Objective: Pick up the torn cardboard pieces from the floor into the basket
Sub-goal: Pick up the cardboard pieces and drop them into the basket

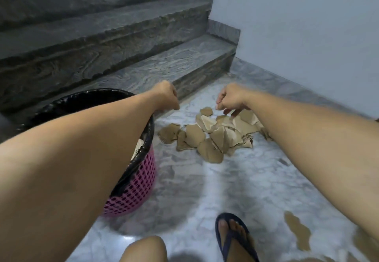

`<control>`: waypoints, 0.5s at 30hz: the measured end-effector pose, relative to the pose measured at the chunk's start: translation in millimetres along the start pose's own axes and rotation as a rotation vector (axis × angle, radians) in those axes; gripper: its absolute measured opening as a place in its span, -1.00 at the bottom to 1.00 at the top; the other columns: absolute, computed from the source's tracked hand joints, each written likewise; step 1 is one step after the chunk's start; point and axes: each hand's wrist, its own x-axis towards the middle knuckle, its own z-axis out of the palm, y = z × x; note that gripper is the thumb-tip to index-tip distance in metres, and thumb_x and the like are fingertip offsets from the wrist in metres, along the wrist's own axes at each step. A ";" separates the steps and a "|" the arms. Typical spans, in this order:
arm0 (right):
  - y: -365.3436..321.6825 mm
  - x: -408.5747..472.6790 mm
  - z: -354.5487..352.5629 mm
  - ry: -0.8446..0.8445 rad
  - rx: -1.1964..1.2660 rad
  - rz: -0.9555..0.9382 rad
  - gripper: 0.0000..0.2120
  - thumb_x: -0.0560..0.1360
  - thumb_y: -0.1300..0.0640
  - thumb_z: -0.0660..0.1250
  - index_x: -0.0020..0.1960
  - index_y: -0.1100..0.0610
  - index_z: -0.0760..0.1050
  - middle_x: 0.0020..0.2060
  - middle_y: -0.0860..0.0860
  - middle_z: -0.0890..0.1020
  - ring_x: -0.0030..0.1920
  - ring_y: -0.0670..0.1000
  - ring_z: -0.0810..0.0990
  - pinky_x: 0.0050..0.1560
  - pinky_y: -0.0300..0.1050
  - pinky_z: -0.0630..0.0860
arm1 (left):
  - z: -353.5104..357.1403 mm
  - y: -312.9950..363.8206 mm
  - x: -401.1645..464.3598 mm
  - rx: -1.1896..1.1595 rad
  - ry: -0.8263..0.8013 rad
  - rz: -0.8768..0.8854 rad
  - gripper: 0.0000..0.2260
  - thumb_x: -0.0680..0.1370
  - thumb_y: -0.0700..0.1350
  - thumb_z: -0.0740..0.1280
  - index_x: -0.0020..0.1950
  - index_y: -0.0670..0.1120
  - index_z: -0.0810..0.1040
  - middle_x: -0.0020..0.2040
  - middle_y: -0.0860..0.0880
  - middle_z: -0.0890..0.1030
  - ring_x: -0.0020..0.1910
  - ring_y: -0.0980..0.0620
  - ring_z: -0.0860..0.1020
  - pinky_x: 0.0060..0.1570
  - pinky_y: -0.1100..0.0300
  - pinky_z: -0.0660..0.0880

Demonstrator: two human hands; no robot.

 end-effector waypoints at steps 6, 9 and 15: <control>74.6 50.7 3.7 -0.042 -0.007 0.109 -0.84 0.49 0.28 0.43 0.06 0.29 0.59 0.00 0.21 0.67 -0.17 0.08 0.67 -0.08 0.12 0.66 | 77.3 3.9 72.1 0.128 -0.193 -0.061 -0.69 0.46 -0.07 0.47 0.10 -0.17 0.51 0.13 -0.16 0.56 0.03 -0.13 0.55 0.03 0.02 0.53; 115.8 76.8 15.1 -0.069 -0.017 0.177 -0.85 0.50 0.24 0.43 0.02 0.29 0.57 -0.02 0.18 0.65 -0.08 0.13 0.69 -0.04 0.15 0.66 | 117.0 -3.3 102.2 0.202 -0.223 -0.105 -0.61 0.45 -0.07 0.44 0.19 -0.21 0.49 0.16 -0.21 0.54 0.05 -0.15 0.55 -0.17 0.09 0.45; 176.3 116.6 45.1 -0.129 -0.078 0.404 -0.60 0.44 -0.03 0.49 0.05 0.25 0.47 -0.01 0.15 0.56 -0.01 0.18 0.59 -0.01 0.09 0.63 | 184.7 -27.6 153.5 0.130 -0.217 -0.362 -0.49 0.43 0.08 0.44 0.23 -0.16 0.40 0.25 -0.18 0.46 0.22 -0.16 0.45 0.14 0.02 0.49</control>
